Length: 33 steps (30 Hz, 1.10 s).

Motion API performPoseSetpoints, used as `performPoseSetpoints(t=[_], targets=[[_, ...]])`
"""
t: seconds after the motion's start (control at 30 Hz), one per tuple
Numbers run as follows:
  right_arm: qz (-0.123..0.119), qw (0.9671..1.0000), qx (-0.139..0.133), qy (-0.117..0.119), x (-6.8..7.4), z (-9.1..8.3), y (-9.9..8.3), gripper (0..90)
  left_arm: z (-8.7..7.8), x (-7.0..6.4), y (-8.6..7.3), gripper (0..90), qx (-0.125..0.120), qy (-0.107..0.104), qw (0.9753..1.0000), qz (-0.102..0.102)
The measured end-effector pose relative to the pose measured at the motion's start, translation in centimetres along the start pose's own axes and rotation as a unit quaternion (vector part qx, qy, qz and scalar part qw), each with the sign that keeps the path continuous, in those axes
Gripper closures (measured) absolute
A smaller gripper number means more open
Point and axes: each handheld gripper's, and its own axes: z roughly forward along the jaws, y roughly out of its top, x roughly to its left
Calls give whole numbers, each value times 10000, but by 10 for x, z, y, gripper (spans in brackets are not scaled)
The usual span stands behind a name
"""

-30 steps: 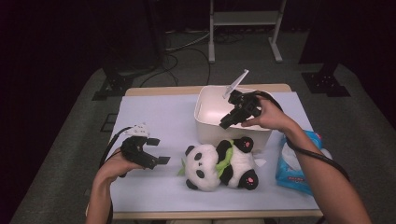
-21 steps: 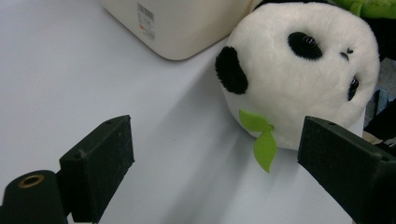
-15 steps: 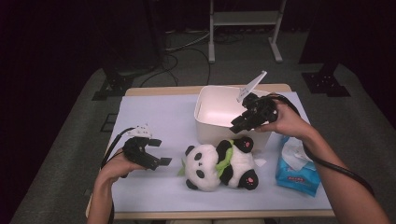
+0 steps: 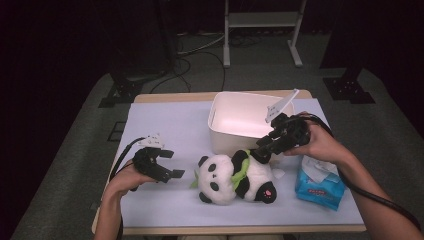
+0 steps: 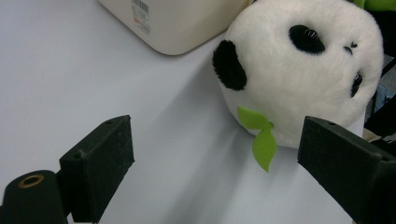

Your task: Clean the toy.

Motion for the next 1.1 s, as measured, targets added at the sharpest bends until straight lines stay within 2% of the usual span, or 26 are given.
performPoseSetpoints(t=[0.27, 0.53, 0.93, 1.1], targets=[[-50, 9999, 19, 109, 14, 7, -12, 588, -2, 0, -1, 97, -66, 16, 10000, -15], [-155, 9996, 140, 204, 27, 19, -15, 559, -3, -1, -1, 97, -66, 1, 10000, -5], [-448, 9977, 257, 443, 41, 42, -5, 510, -3, 0, -2, 97, -63, -28, 10000, -19], [-599, 9966, 355, 450, 45, 51, 2, 498, -4, 0, -2, 97, -106, -33, 9999, -45]])
